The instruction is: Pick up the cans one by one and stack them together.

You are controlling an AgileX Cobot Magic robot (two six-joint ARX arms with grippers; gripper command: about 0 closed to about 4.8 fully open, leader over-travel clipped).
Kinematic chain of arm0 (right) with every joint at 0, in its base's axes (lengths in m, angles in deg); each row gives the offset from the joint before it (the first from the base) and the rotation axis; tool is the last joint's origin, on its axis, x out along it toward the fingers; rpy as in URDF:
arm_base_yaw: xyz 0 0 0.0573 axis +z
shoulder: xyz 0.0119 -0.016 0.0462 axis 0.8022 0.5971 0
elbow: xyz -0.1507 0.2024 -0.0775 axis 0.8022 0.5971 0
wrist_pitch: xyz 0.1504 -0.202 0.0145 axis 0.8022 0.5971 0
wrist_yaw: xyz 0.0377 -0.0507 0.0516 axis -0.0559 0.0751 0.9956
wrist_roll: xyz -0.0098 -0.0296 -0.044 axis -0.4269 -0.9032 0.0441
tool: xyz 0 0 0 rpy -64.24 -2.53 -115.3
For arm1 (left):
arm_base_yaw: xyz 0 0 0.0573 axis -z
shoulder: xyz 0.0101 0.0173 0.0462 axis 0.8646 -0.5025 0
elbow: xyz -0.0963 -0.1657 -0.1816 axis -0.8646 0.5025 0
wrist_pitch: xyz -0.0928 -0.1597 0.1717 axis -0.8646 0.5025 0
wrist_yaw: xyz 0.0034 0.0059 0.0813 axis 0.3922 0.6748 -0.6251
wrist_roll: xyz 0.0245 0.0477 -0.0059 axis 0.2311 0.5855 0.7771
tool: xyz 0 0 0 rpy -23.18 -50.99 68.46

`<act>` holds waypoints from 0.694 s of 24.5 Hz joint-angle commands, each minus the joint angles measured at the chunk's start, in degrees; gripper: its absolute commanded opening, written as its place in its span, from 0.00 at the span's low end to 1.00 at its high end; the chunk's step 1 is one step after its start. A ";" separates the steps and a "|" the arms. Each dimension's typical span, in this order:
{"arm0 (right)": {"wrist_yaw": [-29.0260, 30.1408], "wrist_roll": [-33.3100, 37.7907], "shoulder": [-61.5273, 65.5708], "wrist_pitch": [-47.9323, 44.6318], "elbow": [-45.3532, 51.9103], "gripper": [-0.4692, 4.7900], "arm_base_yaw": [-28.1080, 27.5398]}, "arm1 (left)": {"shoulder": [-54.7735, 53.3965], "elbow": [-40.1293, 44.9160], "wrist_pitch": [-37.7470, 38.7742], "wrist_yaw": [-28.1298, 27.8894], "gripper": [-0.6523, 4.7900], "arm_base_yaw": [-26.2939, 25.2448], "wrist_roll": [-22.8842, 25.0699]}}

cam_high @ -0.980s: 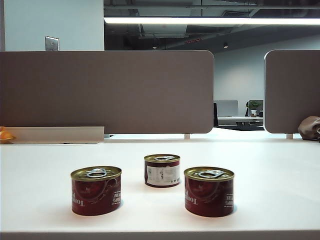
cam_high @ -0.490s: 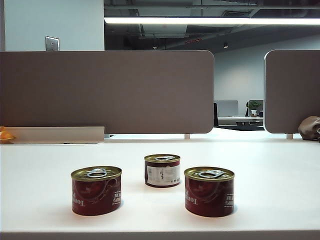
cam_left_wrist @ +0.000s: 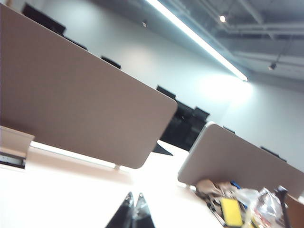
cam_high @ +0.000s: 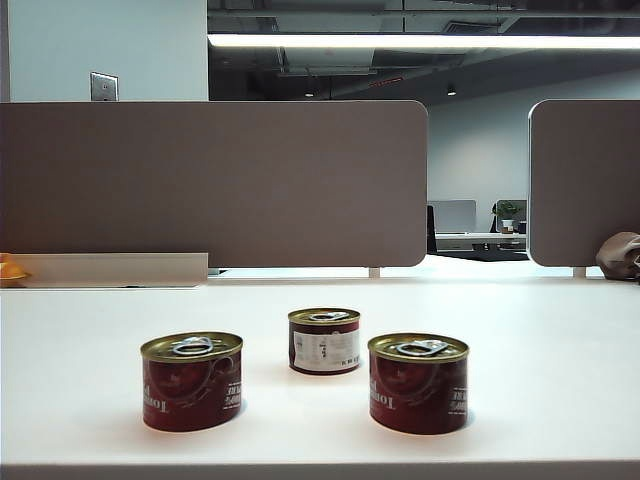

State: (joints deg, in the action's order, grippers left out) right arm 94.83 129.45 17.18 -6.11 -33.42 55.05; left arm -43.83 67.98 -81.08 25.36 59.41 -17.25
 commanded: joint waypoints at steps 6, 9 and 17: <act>4.20 -39.04 5.40 41.16 -23.28 0.19 -0.07 | -6.60 -21.00 38.86 -0.44 0.11 0.07 22.69; 5.27 -45.66 14.51 49.22 -31.23 0.19 0.15 | -14.99 -24.94 43.65 4.87 0.11 0.13 24.52; 4.76 -61.18 39.67 65.70 -46.16 0.19 9.11 | -35.19 -27.39 46.49 16.04 0.23 3.82 28.22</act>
State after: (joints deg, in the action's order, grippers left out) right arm 100.16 69.10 54.38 58.36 -78.93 62.31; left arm -78.08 40.85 -34.46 40.90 61.92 10.46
